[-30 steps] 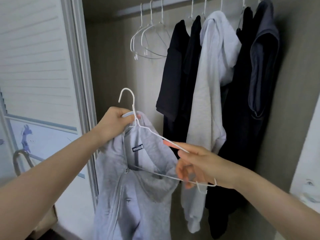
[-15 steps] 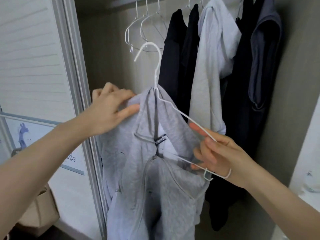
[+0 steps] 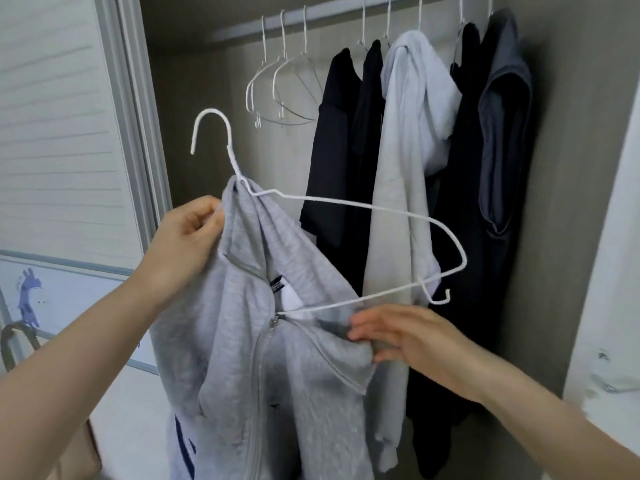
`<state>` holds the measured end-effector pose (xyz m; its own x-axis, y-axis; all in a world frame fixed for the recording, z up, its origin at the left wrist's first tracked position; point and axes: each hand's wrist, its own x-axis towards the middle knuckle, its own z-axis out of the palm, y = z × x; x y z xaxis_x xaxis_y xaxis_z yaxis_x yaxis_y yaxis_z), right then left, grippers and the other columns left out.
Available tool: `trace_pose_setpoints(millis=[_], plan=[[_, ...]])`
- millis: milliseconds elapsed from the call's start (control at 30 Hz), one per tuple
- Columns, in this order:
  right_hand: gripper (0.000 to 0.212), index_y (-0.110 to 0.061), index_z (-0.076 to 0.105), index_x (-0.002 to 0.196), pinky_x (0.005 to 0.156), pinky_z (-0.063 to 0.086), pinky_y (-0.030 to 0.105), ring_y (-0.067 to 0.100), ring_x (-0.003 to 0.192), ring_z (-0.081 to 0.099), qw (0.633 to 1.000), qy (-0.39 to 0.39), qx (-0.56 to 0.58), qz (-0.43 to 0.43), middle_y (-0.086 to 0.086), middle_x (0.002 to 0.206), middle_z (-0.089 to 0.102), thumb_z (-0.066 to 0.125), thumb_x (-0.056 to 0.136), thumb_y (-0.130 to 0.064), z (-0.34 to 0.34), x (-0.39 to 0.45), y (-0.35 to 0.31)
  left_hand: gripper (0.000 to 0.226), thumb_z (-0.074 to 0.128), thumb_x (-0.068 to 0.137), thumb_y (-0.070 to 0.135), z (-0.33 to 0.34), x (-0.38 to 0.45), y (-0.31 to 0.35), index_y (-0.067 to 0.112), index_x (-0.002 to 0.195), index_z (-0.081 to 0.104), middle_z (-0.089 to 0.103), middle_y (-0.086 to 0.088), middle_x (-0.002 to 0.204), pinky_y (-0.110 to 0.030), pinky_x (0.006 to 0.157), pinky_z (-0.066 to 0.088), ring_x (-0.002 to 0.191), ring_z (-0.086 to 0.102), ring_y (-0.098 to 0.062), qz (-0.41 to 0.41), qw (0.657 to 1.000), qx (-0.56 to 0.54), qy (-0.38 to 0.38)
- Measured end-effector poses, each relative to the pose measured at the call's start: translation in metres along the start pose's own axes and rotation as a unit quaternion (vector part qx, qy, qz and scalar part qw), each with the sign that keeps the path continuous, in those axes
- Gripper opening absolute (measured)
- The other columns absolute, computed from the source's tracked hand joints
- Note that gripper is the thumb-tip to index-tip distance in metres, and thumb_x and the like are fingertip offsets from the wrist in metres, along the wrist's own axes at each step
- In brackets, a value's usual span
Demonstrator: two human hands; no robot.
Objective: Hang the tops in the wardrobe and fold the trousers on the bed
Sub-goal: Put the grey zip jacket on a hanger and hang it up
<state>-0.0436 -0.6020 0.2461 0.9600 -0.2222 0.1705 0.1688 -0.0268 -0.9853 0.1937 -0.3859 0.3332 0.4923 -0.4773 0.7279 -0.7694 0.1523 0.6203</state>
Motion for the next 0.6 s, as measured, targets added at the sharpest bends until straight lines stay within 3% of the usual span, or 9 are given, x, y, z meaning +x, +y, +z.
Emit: trace_pose_setpoints(millis=[67, 100, 167, 233, 267, 367, 433, 500, 600], plan=[[0.041, -0.033, 0.054, 0.133, 0.098, 0.039, 0.021, 0.003, 0.122, 0.049, 0.973, -0.027, -0.223, -0.048, -0.011, 0.131, 0.057, 0.057, 0.094, -0.019, 0.020, -0.003, 0.012, 0.035, 0.057, 0.090, 0.052, -0.001, 0.003, -0.004, 0.019, 0.083, 0.068, 0.065, -0.004, 0.079, -0.042, 0.073, 0.043, 0.075, 0.056, -0.018, -0.018, 0.999, -0.035, 0.005], [0.053, -0.046, 0.042, 0.138, 0.103, 0.033, 0.018, -0.010, 0.124, 0.038, 0.940, -0.056, -0.331, -0.063, -0.027, 0.133, 0.046, 0.060, 0.092, -0.028, 0.028, -0.005, 0.018, 0.036, 0.058, 0.090, 0.052, -0.002, 0.003, -0.004, 0.018, 0.083, 0.068, 0.064, -0.002, 0.079, -0.042, 0.073, 0.043, 0.075, 0.056, -0.018, -0.020, 0.999, -0.039, 0.004], [0.057, -0.055, 0.032, 0.137, 0.101, 0.026, 0.022, -0.020, 0.115, 0.023, 0.854, -0.052, -0.512, -0.076, -0.045, 0.115, 0.031, 0.056, 0.085, -0.051, 0.036, -0.007, 0.025, 0.036, 0.059, 0.090, 0.051, -0.003, 0.004, -0.005, 0.017, 0.083, 0.068, 0.064, -0.001, 0.078, -0.040, 0.073, 0.043, 0.075, 0.056, -0.017, -0.015, 0.999, -0.033, 0.001], [0.025, -0.048, 0.040, 0.107, 0.093, 0.025, 0.029, -0.009, 0.108, 0.027, 0.769, -0.024, -0.625, -0.136, -0.033, 0.097, 0.037, 0.052, 0.086, -0.055, 0.035, -0.011, 0.027, 0.031, 0.058, 0.093, 0.046, -0.009, 0.001, -0.009, 0.019, 0.082, 0.069, 0.064, 0.001, 0.075, -0.036, 0.071, 0.044, 0.072, 0.055, -0.011, -0.007, 1.000, -0.007, 0.005], [0.020, -0.046, 0.033, 0.093, 0.091, 0.025, 0.033, -0.005, 0.106, 0.031, 0.733, -0.002, -0.661, -0.163, -0.027, 0.090, 0.040, 0.051, 0.088, -0.054, 0.031, -0.014, 0.026, 0.028, 0.058, 0.094, 0.042, -0.014, -0.001, -0.014, 0.021, 0.081, 0.071, 0.064, 0.001, 0.073, -0.032, 0.069, 0.044, 0.070, 0.055, -0.009, -0.005, 1.000, 0.009, 0.010], [0.014, -0.038, 0.046, 0.080, 0.091, 0.028, 0.039, 0.006, 0.108, 0.046, 0.620, 0.086, -0.745, -0.233, -0.022, 0.085, 0.051, 0.046, 0.090, -0.047, 0.010, -0.022, 0.023, 0.022, 0.062, 0.095, 0.024, -0.028, -0.011, -0.025, 0.026, 0.076, 0.073, 0.067, 0.011, 0.071, -0.015, 0.065, 0.045, 0.067, 0.055, 0.001, -0.005, 0.998, 0.055, 0.023], [0.022, -0.033, 0.058, 0.078, 0.091, 0.031, 0.042, 0.009, 0.110, 0.051, 0.576, 0.133, -0.768, -0.245, -0.020, 0.084, 0.058, 0.044, 0.091, -0.045, 0.002, -0.027, 0.017, 0.023, 0.065, 0.093, 0.019, -0.033, -0.017, -0.030, 0.031, 0.074, 0.073, 0.068, 0.018, 0.072, -0.007, 0.064, 0.042, 0.066, 0.056, 0.007, -0.011, 0.993, 0.114, 0.016], [0.024, -0.032, 0.062, 0.080, 0.093, 0.031, 0.043, 0.010, 0.114, 0.051, 0.546, 0.149, -0.778, -0.274, -0.020, 0.088, 0.062, 0.044, 0.092, -0.043, -0.005, -0.029, 0.012, 0.018, 0.066, 0.092, 0.024, -0.036, -0.022, -0.031, 0.038, 0.081, 0.072, 0.071, 0.019, 0.076, -0.012, 0.075, 0.045, 0.069, 0.058, 0.007, -0.025, 0.987, 0.158, 0.007], [0.023, -0.035, 0.064, 0.088, 0.093, 0.026, 0.045, 0.019, 0.123, 0.042, 0.546, 0.184, -0.768, -0.280, -0.019, 0.109, 0.060, 0.043, 0.092, -0.040, -0.009, -0.025, 0.005, 0.029, 0.063, 0.092, 0.032, -0.035, -0.026, -0.024, 0.059, 0.083, 0.066, 0.069, 0.022, 0.089, -0.044, 0.099, 0.040, 0.086, 0.061, -0.005, -0.023, 0.976, 0.216, -0.011]])
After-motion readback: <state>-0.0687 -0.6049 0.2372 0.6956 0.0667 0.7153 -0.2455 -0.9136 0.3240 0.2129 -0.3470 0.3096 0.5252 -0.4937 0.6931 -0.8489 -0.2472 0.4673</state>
